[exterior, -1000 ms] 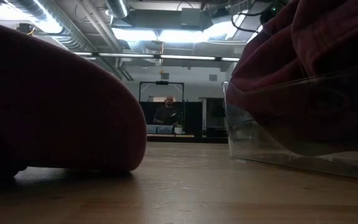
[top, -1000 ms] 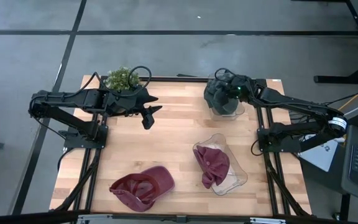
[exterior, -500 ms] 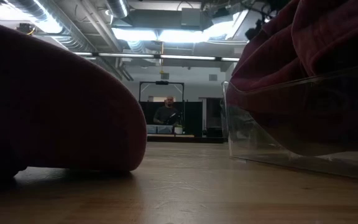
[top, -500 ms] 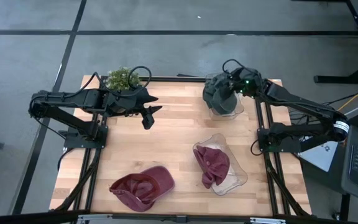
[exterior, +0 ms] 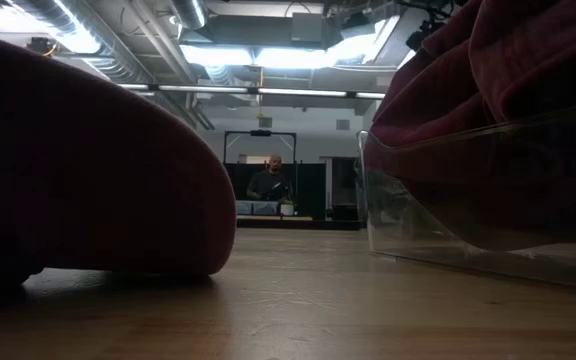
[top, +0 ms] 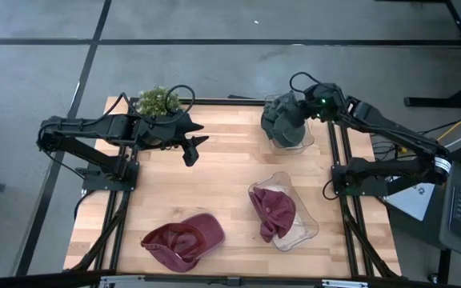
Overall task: Pick & Place hat
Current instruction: Put the black cap into the top transparent bin
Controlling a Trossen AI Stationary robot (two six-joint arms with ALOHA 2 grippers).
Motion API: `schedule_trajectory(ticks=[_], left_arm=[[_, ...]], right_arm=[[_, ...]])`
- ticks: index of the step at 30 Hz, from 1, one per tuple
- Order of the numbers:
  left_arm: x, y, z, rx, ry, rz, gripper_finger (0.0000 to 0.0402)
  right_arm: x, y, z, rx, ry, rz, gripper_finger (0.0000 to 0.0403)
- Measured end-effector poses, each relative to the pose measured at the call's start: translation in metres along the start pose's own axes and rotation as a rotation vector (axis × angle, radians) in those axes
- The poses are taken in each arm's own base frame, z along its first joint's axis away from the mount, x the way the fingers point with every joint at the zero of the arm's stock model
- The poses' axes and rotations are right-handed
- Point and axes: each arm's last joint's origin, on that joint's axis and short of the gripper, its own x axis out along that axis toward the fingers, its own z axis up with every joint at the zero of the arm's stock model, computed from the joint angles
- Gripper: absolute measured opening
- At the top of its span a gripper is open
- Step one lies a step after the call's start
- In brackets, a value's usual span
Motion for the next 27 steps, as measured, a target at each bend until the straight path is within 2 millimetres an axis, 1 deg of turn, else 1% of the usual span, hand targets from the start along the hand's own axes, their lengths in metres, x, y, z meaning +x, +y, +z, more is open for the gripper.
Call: schedule_trajectory(ticks=[1,2,6,9,15,19,23,27], left_arm=[[0.000,0.000,0.000,0.000,0.000,0.000,0.0174],[0.000,0.000,0.000,0.000,0.000,0.001,0.0174],[0.000,0.000,0.000,0.000,-0.003,0.009,0.0174],[0.000,0.000,0.000,0.000,-0.003,0.009,0.0174],[0.000,0.000,0.000,0.000,-0.003,0.009,0.0174],[0.000,0.000,0.000,0.000,-0.002,0.007,0.0174],[0.000,0.000,0.000,0.001,0.006,-0.017,0.0174],[0.000,-0.001,0.000,0.001,0.010,-0.029,0.0174]], right_arm=[[0.002,0.000,-0.002,-0.011,0.006,0.011,0.0028],[0.004,0.001,-0.003,-0.025,0.007,0.018,0.0016],[0.017,0.003,-0.011,-0.039,0.057,0.010,0.0017],[0.031,0.004,-0.023,-0.051,0.108,0.004,0.0006],[0.061,0.010,-0.045,-0.040,0.175,0.065,0.0012],[0.074,0.014,-0.053,-0.030,0.204,0.106,0.0004],[0.077,0.014,-0.053,-0.031,0.209,0.111,0.0010],[0.069,0.014,-0.045,-0.043,0.192,0.121,0.0028]])
